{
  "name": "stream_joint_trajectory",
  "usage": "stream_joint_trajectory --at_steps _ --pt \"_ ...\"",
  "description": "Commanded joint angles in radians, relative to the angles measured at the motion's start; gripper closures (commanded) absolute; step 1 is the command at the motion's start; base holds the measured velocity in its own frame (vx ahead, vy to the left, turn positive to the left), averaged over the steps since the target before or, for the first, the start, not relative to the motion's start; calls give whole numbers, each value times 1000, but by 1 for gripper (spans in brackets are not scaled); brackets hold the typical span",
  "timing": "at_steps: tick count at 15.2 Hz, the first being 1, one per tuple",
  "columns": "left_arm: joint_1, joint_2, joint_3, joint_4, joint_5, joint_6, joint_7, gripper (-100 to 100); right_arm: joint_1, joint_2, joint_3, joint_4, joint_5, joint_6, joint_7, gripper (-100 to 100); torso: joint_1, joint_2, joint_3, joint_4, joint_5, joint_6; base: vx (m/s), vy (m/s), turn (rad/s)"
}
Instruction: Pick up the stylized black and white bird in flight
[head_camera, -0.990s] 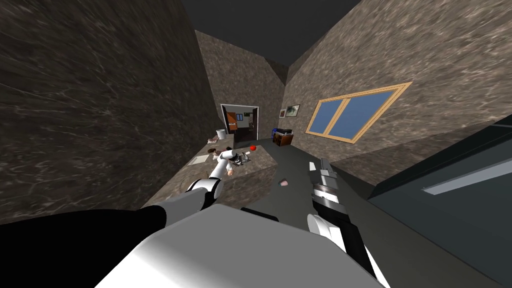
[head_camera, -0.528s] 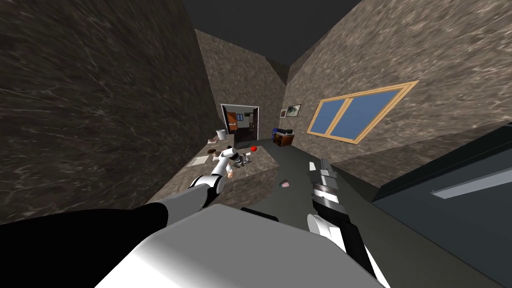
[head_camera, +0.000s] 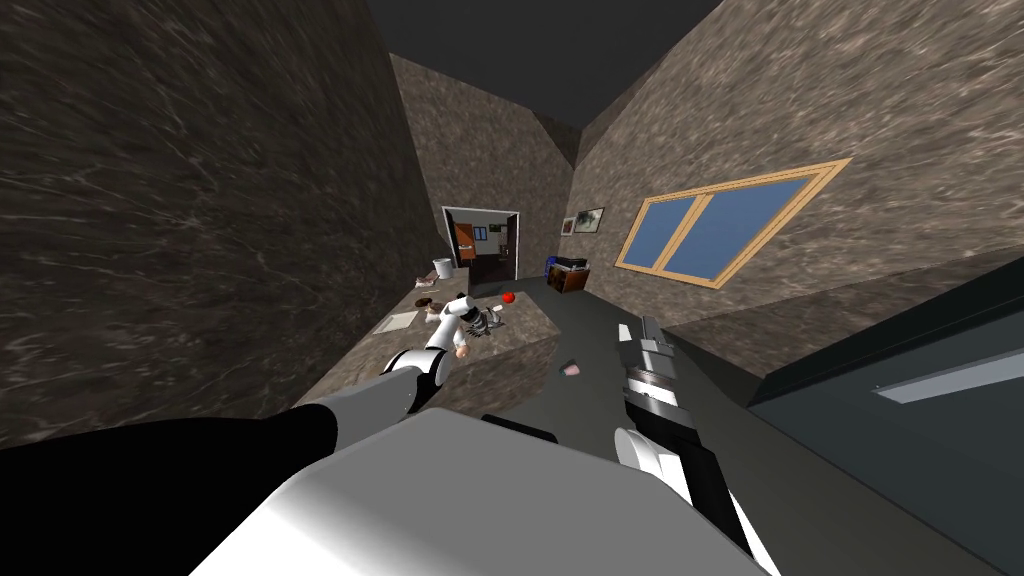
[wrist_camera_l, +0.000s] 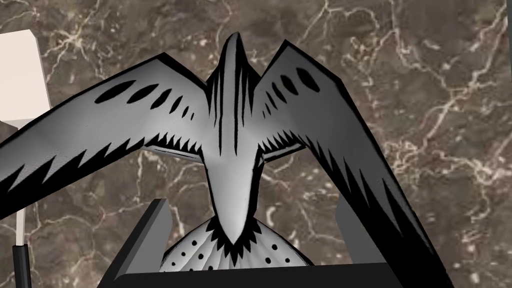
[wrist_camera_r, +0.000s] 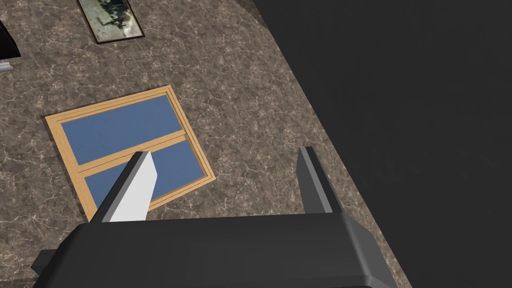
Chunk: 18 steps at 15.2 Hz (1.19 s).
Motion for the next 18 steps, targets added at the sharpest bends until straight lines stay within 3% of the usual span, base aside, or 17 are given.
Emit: stream_joint_trajectory --at_steps 1,2,6,8,9,10,18 --pt "0 0 0 0 0 0 0 -100 0 0 0 0 0 0 0 0 0 0 0 0 0 0 0 0 0" --pt "1 -1 -1 1 -1 -5 -1 100 0 0 0 0 0 0 0 0 0 0 0 0 0 0 0 0 0" --pt "0 0 0 0 -1 -7 -1 100 0 0 0 0 0 0 0 0 0 0 0 -1 1 0 0 0 0" --pt "-12 13 6 -18 5 33 5 100 0 0 0 0 0 0 0 0 0 0 0 -1 0 0 -3 4 -15" --pt "-9 9 4 -4 3 11 0 100 0 0 0 0 0 0 0 0 0 0 0 -1 0 0 0 0 0" --pt "-18 32 -12 -3 -27 11 6 -100 0 0 0 0 0 0 0 0 0 0 0 -1 1 0 -9 -99 13" --pt "-29 95 -66 21 -129 -21 15 -100 0 0 0 0 0 0 0 0 -20 1 0 -2 -3 3 -17 -232 30"
